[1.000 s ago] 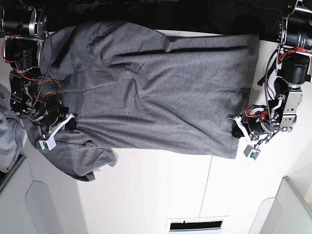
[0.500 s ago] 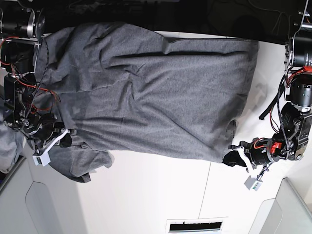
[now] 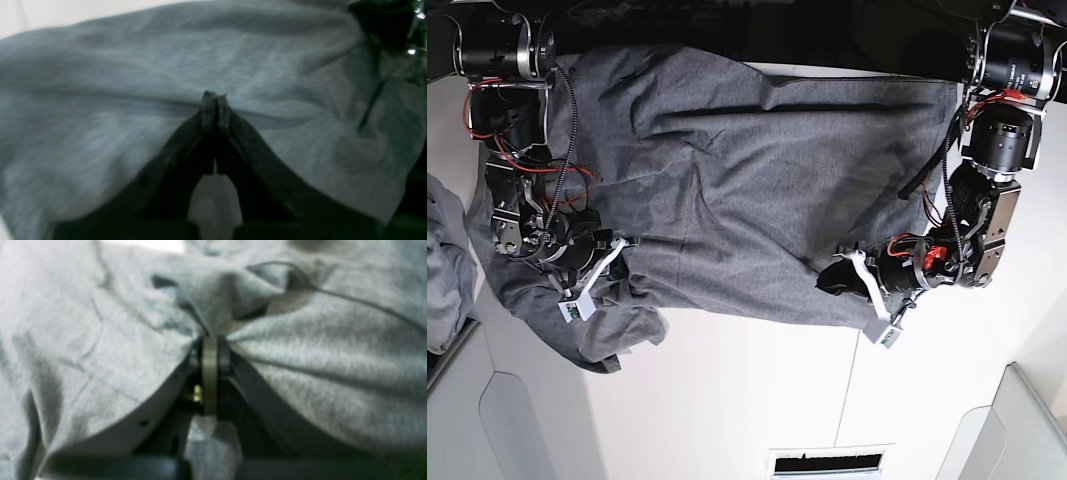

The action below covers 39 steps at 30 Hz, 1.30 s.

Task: Layout the t-shirt on the table in an organized manner, then fold the t-shirt properly
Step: 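Lift the shirt with both grippers and bring them toward each other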

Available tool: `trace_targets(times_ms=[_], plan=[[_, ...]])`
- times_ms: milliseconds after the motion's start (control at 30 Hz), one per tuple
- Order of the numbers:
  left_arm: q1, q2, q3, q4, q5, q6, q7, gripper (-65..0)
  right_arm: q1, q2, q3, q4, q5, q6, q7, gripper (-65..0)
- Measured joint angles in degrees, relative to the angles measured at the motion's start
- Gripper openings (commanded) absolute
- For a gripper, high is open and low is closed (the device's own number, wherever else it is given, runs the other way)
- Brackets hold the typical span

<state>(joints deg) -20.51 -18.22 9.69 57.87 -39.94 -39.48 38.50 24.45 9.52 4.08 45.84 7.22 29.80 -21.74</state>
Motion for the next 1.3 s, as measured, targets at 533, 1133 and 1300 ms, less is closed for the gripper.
trace_targets(times_ms=[533, 1133, 1300], plan=[[0.0, 3.4, 0.0, -9.6, 8.7, -0.3, -3.9, -65.0, -13.4, -4.0, -9.4, 16.5, 13.8, 2.2, -9.0, -65.0], [-0.2, 3.2, 0.0, -4.9, 2.8, 0.0, -2.5, -65.0, -13.8, -2.2, -2.7, 32.7, 11.4, 0.8, -8.6, -65.0], [0.0, 5.3, -0.1, -3.3, 1.8, 0.0, -2.5, -65.0, -4.5, -2.3, -1.8, 24.7, 5.5, -1.0, -8.2, -65.0]])
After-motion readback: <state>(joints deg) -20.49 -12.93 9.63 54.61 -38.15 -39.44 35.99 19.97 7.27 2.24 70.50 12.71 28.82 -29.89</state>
